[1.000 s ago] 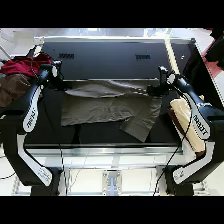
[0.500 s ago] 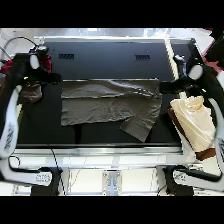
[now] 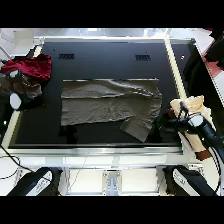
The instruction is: Fold the shirts.
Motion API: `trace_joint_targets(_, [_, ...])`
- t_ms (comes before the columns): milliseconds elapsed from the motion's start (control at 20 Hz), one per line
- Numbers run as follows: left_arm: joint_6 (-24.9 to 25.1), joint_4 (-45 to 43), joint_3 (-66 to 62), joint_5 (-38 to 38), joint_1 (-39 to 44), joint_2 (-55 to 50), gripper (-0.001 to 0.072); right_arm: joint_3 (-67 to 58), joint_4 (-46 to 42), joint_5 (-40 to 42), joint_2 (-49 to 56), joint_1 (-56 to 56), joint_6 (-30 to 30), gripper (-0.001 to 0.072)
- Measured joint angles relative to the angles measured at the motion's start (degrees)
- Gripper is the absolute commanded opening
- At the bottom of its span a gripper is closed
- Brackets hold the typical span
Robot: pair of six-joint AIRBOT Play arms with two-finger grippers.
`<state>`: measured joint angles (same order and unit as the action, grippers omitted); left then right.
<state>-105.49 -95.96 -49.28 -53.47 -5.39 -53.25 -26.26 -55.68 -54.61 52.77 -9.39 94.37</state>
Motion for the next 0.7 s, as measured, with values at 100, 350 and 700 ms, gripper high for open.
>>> trace_joint_targets(100, [-3.41, 0.00, 4.22, 1.64, -0.70, 3.76, 0.0496, 2.56, 2.23, -0.20, -0.04, -0.17, -0.63, 0.0502])
trace_joint_targets(350, [-10.88, -0.04, 12.98, 4.57, -4.68, 10.16, 0.0497, 4.79, 4.81, 1.97, 0.63, -0.28, -1.57, 0.0499])
trace_joint_targets(700, [-16.52, 0.11, 17.20, 5.60, -6.99, 12.24, 0.0497, 5.20, 12.20, 6.21, 7.61, -0.24, -6.08, 0.0415])
